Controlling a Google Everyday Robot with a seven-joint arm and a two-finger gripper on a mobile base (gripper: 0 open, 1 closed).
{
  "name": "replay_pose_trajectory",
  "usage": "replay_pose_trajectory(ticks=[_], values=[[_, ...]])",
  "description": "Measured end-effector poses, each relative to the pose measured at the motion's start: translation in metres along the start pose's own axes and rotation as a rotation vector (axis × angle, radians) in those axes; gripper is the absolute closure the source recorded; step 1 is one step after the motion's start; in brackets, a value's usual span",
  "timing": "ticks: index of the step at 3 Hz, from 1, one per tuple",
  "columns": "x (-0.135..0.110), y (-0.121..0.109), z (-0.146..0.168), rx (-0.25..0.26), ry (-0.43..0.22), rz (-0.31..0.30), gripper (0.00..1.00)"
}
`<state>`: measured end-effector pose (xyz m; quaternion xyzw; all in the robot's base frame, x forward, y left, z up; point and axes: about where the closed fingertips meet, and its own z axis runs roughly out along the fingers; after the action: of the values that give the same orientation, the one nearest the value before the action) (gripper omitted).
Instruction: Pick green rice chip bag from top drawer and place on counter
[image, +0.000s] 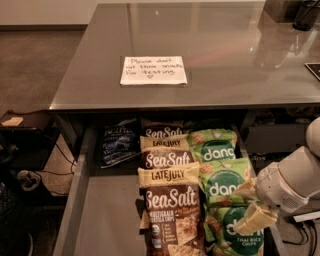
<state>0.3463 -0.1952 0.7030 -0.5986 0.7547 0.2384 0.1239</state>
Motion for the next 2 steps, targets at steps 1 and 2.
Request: replay_pose_trajectory(ticks=[1, 2], values=[[-0.003, 0.001, -0.003, 0.003, 0.004, -0.002, 0.66], [-0.011, 0.001, -0.013, 0.021, -0.001, -0.011, 0.89]])
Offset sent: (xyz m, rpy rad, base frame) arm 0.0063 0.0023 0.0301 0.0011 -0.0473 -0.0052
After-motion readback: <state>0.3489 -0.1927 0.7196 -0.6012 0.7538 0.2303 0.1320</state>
